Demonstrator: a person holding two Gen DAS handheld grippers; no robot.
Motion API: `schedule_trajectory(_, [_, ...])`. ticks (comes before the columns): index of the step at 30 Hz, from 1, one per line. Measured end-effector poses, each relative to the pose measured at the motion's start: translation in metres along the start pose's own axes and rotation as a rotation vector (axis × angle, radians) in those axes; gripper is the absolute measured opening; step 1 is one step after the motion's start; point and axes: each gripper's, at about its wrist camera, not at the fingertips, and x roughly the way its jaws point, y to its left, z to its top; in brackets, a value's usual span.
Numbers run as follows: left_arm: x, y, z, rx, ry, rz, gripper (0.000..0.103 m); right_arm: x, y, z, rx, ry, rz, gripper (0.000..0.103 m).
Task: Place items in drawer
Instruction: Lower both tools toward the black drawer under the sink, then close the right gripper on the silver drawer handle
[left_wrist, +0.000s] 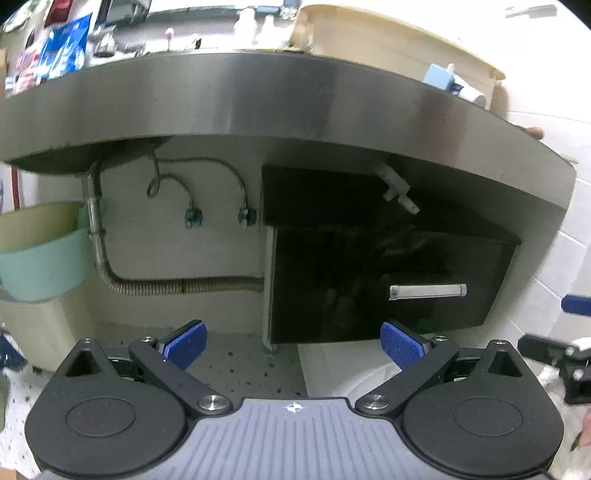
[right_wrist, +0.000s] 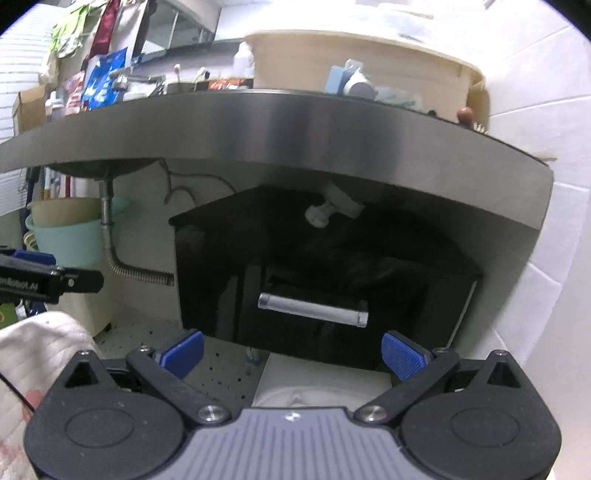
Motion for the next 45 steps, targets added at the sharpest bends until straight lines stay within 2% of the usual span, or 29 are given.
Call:
schedule_trajectory(9, [0.005, 0.004, -0.001, -0.030, 0.032, 0.008, 0.101, 0.020, 0.002, -0.002, -0.013, 0.109, -0.014, 0.102])
schedule_trajectory(14, [0.005, 0.006, -0.002, -0.044, 0.037, 0.005, 0.101, 0.026, 0.010, 0.006, -0.078, 0.130, 0.057, 0.102])
schedule_trajectory(17, [0.005, 0.007, -0.002, -0.052, 0.040, 0.004, 0.101, 0.033, 0.020, 0.012, -0.210, 0.120, 0.085, 0.102])
schedule_trajectory(21, [0.006, 0.009, -0.002, -0.064, 0.045, 0.001, 0.101, 0.048, 0.038, 0.021, -0.505, 0.108, 0.087, 0.103])
schedule_trajectory(26, [0.008, 0.008, -0.001, -0.071, 0.054, 0.000, 0.101, 0.076, 0.047, 0.026, -0.708, 0.172, 0.106, 0.103])
schedule_trajectory(32, [0.006, 0.009, -0.001, -0.080, 0.044, -0.014, 0.101, 0.109, 0.053, 0.016, -0.967, 0.244, 0.078, 0.103])
schedule_trajectory(38, [0.005, 0.013, -0.001, -0.098, 0.034, -0.024, 0.101, 0.132, 0.053, 0.001, -1.182, 0.299, 0.073, 0.100])
schedule_trajectory(39, [0.005, 0.013, -0.001, -0.098, 0.036, -0.022, 0.101, 0.136, 0.054, -0.002, -1.205, 0.315, 0.073, 0.096])
schedule_trajectory(40, [0.005, 0.013, -0.001, -0.095, 0.038, -0.020, 0.101, 0.140, 0.055, -0.005, -1.221, 0.335, 0.073, 0.091])
schedule_trajectory(45, [0.008, 0.009, -0.001, -0.078, 0.051, -0.011, 0.101, 0.157, 0.059, -0.015, -1.262, 0.379, 0.074, 0.090])
